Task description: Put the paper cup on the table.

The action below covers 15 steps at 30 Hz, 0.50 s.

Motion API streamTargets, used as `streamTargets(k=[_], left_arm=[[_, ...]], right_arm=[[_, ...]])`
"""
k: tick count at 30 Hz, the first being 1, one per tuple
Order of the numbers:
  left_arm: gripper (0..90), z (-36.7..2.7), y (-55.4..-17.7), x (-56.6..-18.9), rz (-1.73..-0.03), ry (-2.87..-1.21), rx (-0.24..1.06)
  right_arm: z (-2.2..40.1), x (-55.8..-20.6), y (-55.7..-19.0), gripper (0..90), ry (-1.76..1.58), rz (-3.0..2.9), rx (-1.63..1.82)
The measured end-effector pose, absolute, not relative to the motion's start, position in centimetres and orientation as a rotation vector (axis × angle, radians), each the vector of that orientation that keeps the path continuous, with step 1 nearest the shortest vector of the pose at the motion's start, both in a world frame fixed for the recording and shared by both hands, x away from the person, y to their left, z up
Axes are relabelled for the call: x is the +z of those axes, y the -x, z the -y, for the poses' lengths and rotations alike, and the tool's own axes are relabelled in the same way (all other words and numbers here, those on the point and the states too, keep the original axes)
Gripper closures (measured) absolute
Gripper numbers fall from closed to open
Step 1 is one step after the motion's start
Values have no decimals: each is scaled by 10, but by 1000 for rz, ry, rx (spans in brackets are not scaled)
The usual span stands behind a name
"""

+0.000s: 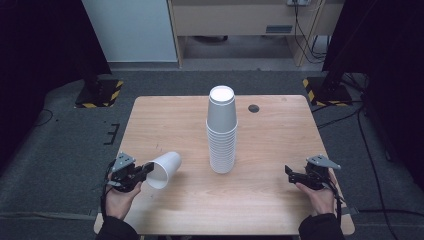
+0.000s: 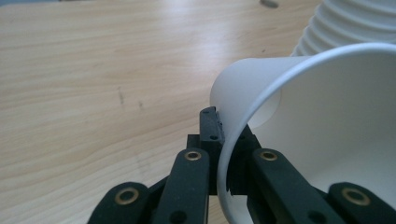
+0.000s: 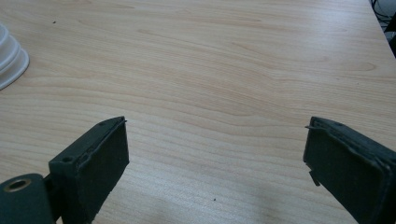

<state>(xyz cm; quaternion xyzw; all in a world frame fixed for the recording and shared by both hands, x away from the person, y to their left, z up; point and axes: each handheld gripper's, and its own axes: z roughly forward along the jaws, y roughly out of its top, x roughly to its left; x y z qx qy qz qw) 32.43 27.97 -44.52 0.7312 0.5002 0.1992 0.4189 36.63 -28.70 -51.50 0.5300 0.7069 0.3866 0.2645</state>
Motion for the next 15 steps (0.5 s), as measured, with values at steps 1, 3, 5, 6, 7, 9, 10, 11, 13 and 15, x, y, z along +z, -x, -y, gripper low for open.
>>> streamTargets(k=[1,3,5,6,7,9,10,11,13,15], left_arm=[[873,-281,-325,-445,-1267,-1840,499],[874,-285,-326,-443,-1304,-1853,494],[874,-287,-327,-441,-1322,-1864,487],[874,-289,-328,-440,-1341,-1866,487],[874,-291,-329,-438,-1354,-1873,487],[875,-294,-331,-435,-1379,-1873,488],[875,-296,-333,-433,-1402,-1887,496],[875,-296,-333,-433,-1402,-1887,496],[875,-299,-338,-432,-1432,-1908,501],[876,-302,-344,-429,-1479,-1933,495]], right_arm=[[286,-515,-366,71,-1427,-1913,1041],[286,-515,-366,72,-1419,-1923,1040],[285,-515,-366,72,-1421,-1922,1042],[285,-515,-366,72,-1421,-1922,1040],[285,-516,-366,72,-1419,-1925,1040],[285,-517,-366,69,-1427,-1924,1040],[286,-518,-366,68,-1427,-1927,1036],[286,-518,-366,68,-1427,-1927,1036],[286,-519,-367,66,-1427,-1939,1024],[285,-523,-368,62,-1435,-1959,1003]])
